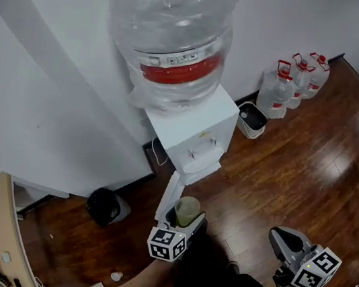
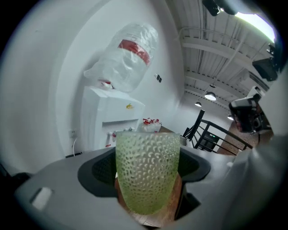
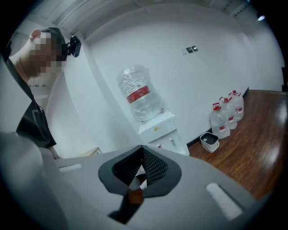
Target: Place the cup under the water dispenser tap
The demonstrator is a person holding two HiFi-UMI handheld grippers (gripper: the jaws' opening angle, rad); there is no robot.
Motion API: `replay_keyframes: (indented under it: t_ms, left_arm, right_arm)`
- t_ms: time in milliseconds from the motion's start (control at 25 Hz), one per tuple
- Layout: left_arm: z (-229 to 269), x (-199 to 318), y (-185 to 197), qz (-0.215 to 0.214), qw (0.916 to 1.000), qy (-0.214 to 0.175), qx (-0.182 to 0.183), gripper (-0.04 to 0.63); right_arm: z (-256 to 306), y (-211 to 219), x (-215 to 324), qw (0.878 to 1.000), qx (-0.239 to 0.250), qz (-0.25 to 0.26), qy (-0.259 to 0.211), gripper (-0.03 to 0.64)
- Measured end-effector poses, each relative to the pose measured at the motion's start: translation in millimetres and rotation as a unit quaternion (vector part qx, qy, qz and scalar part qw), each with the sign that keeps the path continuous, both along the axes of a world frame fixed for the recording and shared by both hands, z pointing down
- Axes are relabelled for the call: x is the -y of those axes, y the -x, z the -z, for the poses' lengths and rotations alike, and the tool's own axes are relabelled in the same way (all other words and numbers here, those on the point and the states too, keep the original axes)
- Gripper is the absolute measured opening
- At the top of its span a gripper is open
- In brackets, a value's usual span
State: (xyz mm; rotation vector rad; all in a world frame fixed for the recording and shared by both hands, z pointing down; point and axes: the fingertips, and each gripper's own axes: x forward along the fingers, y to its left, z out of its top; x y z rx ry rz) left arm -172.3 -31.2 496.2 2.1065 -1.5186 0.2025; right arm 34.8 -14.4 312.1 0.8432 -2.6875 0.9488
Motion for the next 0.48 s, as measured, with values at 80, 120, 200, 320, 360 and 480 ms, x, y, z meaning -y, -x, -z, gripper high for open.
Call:
replay_keyframes:
  t_ms: [80,120,200,320,360,480]
  left_arm:
    - [-37,24,12,0.002,0.9998,0.022,0.003,0.379]
    - [-58,35,13,-0.002,0.9994,0.036,0.004,0.379]
    - [-100,56,13,-0.008,0.9979,0.065,0.002,0.379]
    - [-157,88,16,0.009,0.9941,0.105,-0.025,0.379]
    - [-173,98,17,0.017,0.9921,0.118,-0.037,0.379]
    - [-213,125,22,0.031,0.9870,0.149,-0.051,0.380]
  right_arm:
    - [-13,9,14,1.000,-0.009,-0.006,0.011,0.000]
    - [-21,11,18,1.000,-0.019,-0.008,0.017,0.000]
    - [-39,12,26,0.999,-0.031,-0.016,0.035,0.000]
    - [-64,10,38,0.997,-0.042,-0.030,0.060,0.000]
    - [-72,8,40,0.996,-0.047,-0.034,0.068,0.000]
    - [-91,3,45,0.993,-0.058,-0.046,0.087,0.000]
